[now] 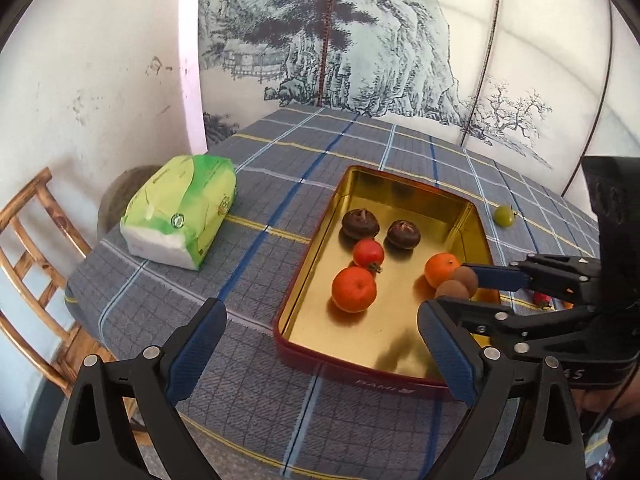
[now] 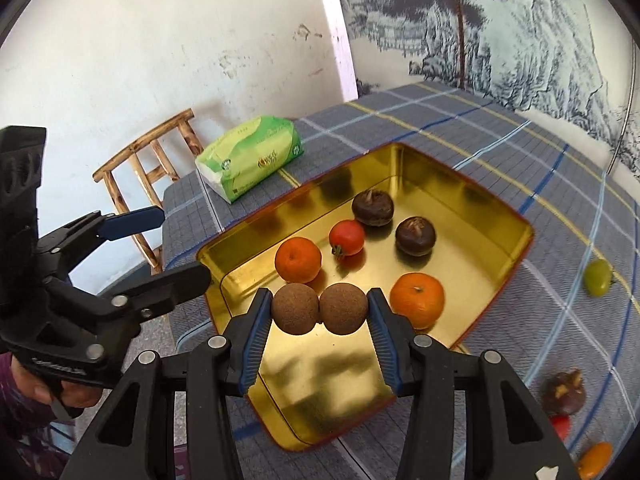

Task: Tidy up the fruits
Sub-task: 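Lower the two longans into the tin and open the right gripper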

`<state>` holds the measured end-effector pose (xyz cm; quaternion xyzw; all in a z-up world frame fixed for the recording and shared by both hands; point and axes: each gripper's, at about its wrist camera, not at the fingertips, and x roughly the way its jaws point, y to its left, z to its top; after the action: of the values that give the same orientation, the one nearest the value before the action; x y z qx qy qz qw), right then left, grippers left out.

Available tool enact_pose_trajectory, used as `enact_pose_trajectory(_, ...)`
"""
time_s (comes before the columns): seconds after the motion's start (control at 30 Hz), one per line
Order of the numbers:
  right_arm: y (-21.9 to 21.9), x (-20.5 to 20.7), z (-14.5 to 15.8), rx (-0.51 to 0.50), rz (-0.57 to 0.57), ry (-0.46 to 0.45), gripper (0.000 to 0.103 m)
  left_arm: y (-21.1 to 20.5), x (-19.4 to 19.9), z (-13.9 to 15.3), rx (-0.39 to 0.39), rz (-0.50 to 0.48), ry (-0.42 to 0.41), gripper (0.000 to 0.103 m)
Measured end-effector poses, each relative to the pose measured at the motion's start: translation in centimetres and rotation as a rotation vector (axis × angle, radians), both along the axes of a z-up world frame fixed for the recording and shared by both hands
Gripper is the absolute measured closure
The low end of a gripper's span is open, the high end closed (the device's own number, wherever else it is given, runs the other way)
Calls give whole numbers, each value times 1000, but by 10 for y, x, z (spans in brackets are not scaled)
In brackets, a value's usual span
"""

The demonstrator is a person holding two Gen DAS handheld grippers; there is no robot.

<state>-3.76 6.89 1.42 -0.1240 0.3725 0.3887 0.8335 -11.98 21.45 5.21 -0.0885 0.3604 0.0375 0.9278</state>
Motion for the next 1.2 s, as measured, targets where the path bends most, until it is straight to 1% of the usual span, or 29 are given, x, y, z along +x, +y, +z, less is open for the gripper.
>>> enact_pose_trajectory(0.13,9,4,-9,-22,0,15,58,9,-3,-6,-49,-1,7,7)
enact_pose_trajectory(0.2,12,6,-12,-29,-3,20,58,12,-3,-8,-55,0,12,7)
enact_pose_trajectory(0.33,16,8,-15,-35,-7,28,58,12,-4,-10,-30,0,20,7)
enact_pose_trajectory(0.5,23,8,-18,-54,-5,26,58,8,-7,-9,44,-3,13,7)
enact_pose_trajectory(0.57,23,9,-19,-56,-6,27,57,8,-7,-9,55,-5,10,7)
enact_pose_trajectory(0.87,25,10,-21,-58,-11,30,57,12,-11,-9,63,2,3,7)
enact_pose_trajectory(1.2,27,9,-13,-17,-21,11,57,15,-12,-11,51,3,10,7)
